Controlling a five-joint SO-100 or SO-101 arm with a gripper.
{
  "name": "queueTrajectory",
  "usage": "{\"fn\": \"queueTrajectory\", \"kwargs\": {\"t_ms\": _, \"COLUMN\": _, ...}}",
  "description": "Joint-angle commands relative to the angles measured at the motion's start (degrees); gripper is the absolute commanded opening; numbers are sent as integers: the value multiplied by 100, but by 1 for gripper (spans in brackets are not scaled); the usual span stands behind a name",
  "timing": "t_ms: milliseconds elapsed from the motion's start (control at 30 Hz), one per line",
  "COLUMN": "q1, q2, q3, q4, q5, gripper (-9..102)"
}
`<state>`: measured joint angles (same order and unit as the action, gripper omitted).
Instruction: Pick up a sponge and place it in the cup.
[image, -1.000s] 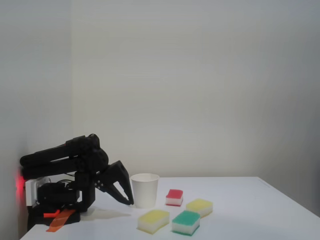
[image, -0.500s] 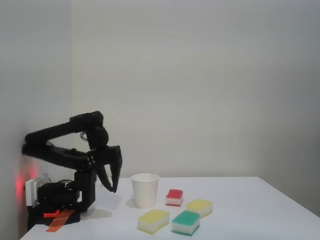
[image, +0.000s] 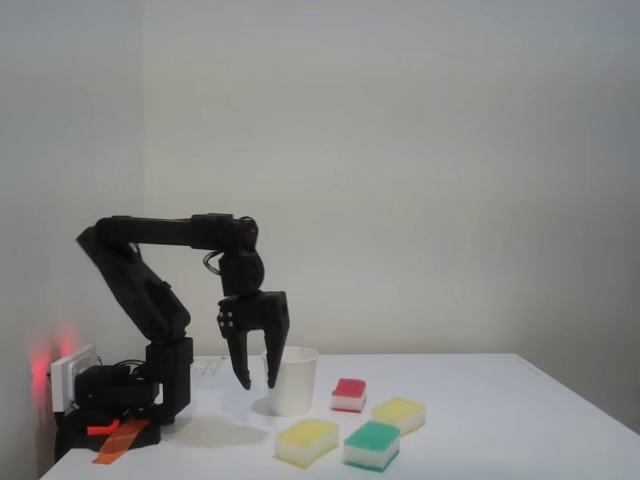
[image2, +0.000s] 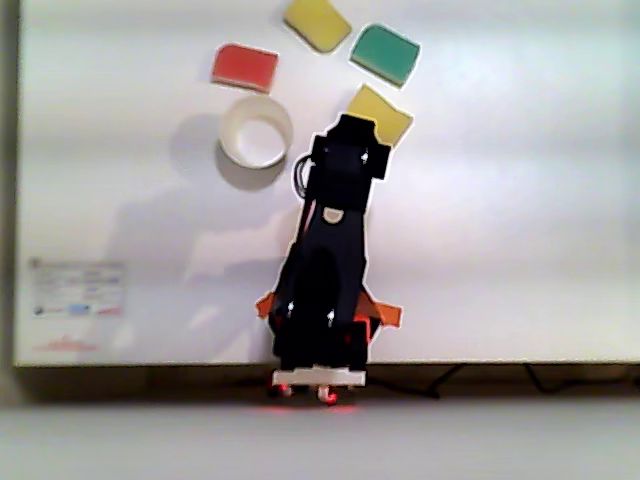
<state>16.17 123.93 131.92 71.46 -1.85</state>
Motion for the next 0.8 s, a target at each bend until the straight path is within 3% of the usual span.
{"fn": "queueTrajectory", "kwargs": {"t_ms": 0, "q1": 149, "q2": -290, "q3": -642, "q4": -18, "q5": -220, "gripper": 24}}
{"fn": "queueTrajectory", "kwargs": {"t_ms": 233, "q1": 272, "q2": -1072, "q3": -1485, "q4": 70, "q5": -325, "gripper": 31}}
{"fn": "queueTrajectory", "kwargs": {"t_ms": 433, "q1": 272, "q2": -2030, "q3": -2259, "q4": -44, "q5": -264, "gripper": 31}}
{"fn": "queueTrajectory", "kwargs": {"t_ms": 767, "q1": 483, "q2": -2918, "q3": -2417, "q4": -765, "q5": -334, "gripper": 31}}
